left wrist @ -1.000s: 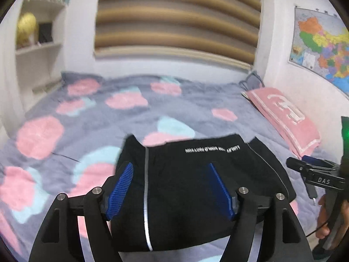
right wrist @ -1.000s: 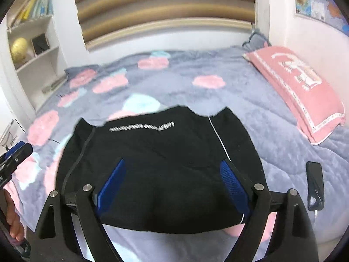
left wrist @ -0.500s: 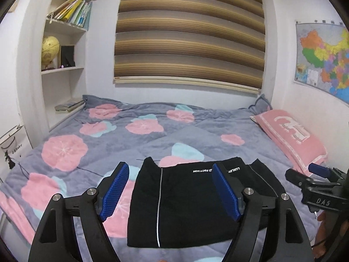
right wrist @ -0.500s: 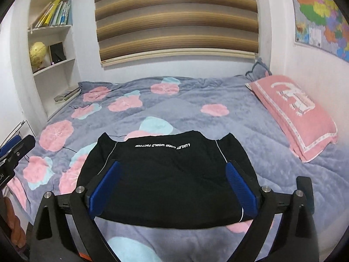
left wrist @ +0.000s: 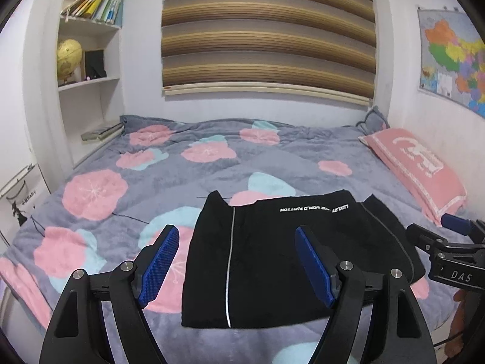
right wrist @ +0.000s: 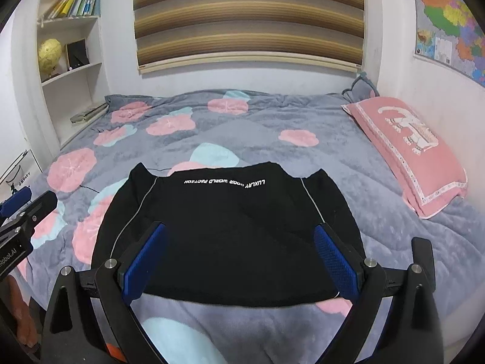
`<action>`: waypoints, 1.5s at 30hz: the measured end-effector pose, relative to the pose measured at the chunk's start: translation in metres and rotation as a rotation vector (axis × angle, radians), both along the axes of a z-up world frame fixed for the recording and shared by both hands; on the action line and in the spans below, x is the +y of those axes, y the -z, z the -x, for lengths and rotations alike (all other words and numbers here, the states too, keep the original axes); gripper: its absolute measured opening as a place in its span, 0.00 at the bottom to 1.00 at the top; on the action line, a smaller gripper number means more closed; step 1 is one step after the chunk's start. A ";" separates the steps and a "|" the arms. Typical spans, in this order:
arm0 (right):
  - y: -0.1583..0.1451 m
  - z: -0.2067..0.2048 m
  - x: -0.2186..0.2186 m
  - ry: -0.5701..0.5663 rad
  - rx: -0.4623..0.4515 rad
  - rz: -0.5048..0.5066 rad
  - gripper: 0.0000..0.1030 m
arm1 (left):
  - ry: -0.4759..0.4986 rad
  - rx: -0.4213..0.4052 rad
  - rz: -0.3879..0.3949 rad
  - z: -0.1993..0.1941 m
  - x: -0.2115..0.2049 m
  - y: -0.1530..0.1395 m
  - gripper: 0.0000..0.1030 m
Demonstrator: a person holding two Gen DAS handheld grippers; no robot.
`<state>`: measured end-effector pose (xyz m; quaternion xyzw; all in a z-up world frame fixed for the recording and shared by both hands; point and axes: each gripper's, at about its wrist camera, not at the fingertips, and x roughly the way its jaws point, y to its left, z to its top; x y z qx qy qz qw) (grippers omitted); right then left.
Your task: Fold large clothes
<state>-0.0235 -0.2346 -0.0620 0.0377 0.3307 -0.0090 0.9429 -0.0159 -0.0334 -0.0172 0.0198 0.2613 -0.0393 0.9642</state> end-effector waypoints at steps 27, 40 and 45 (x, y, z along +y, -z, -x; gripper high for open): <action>0.022 -0.011 -0.010 0.003 0.057 -0.030 0.96 | 0.034 0.039 -0.046 -0.004 -0.019 0.010 0.77; 0.026 -0.015 -0.007 0.002 0.072 -0.033 0.96 | 0.035 0.051 -0.064 -0.009 -0.025 0.013 0.77; 0.027 -0.017 -0.008 -0.002 0.085 -0.041 0.96 | 0.039 0.055 -0.075 -0.009 -0.026 0.015 0.77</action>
